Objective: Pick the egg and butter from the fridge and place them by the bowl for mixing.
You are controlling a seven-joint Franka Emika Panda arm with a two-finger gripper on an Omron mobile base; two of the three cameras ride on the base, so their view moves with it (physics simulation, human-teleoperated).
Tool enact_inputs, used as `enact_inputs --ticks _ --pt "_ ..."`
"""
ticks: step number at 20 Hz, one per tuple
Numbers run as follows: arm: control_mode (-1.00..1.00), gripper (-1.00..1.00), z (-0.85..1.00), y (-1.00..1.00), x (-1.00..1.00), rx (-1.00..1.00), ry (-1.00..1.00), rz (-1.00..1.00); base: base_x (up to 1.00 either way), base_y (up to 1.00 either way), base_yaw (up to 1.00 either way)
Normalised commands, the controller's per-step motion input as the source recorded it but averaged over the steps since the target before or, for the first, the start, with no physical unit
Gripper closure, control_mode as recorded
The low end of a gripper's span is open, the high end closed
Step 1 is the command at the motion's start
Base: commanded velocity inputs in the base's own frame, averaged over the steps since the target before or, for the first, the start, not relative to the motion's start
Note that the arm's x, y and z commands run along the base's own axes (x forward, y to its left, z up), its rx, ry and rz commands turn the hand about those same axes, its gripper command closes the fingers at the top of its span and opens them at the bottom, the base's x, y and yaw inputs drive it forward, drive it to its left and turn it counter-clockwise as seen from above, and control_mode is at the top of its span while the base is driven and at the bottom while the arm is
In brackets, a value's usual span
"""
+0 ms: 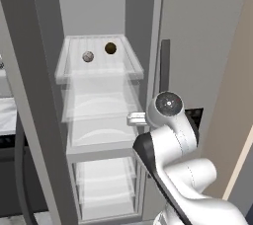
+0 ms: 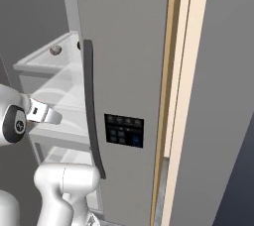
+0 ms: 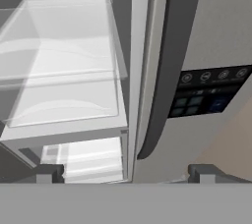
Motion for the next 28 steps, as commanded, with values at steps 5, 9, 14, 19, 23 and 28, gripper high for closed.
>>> enact_inputs --ticks 5,9,14,19,23,28 --pt "1.0 -1.0 0.0 0.0 0.0 0.0 0.0 0.0 0.03 0.25 0.0" --pt "1.0 -1.0 0.0 0.0 0.0 0.0 0.0 0.0 0.01 0.27 0.0" --pt "-1.0 -1.0 0.01 0.0 0.0 0.0 -0.01 0.0 0.0 0.0 0.0" --pt "-1.0 -1.0 0.35 0.0 -0.02 0.0 -0.04 0.2 0.0 0.0 0.0" --pt "-1.0 -1.0 0.57 0.0 -0.24 0.0 -0.18 0.39 0.0 0.0 0.0" --pt "-1.0 -1.0 0.58 0.04 -0.12 0.0 -0.13 0.35 0.0 0.0 0.0"
